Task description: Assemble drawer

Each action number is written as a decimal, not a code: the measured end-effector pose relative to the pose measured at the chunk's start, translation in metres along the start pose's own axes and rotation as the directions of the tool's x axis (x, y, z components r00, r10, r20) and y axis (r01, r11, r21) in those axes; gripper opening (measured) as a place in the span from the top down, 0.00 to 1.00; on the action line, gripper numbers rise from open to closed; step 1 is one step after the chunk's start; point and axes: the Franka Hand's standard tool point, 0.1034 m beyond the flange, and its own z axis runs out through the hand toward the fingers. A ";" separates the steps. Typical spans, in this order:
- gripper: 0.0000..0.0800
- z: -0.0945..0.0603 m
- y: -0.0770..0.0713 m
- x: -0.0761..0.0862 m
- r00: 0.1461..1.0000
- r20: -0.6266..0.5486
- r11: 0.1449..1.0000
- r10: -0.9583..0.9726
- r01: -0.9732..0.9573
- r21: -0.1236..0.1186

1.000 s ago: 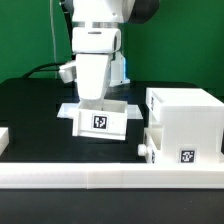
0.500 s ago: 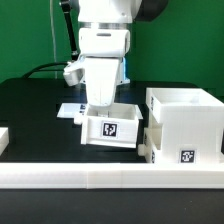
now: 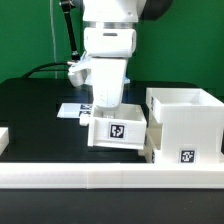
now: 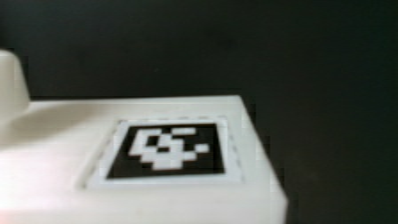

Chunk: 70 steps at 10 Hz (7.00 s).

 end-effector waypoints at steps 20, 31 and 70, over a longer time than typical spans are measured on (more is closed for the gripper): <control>0.95 0.003 0.001 0.005 0.996 -0.088 1.000 -0.024 0.025 0.015; 0.95 0.005 -0.003 0.017 0.995 -0.080 0.997 -0.057 0.061 0.047; 0.19 -0.010 0.017 -0.016 0.994 -0.044 0.995 0.101 -0.100 0.017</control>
Offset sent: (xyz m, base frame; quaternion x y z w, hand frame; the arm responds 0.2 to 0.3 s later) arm 0.0000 0.0000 0.0000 0.0000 0.0650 0.0000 0.9979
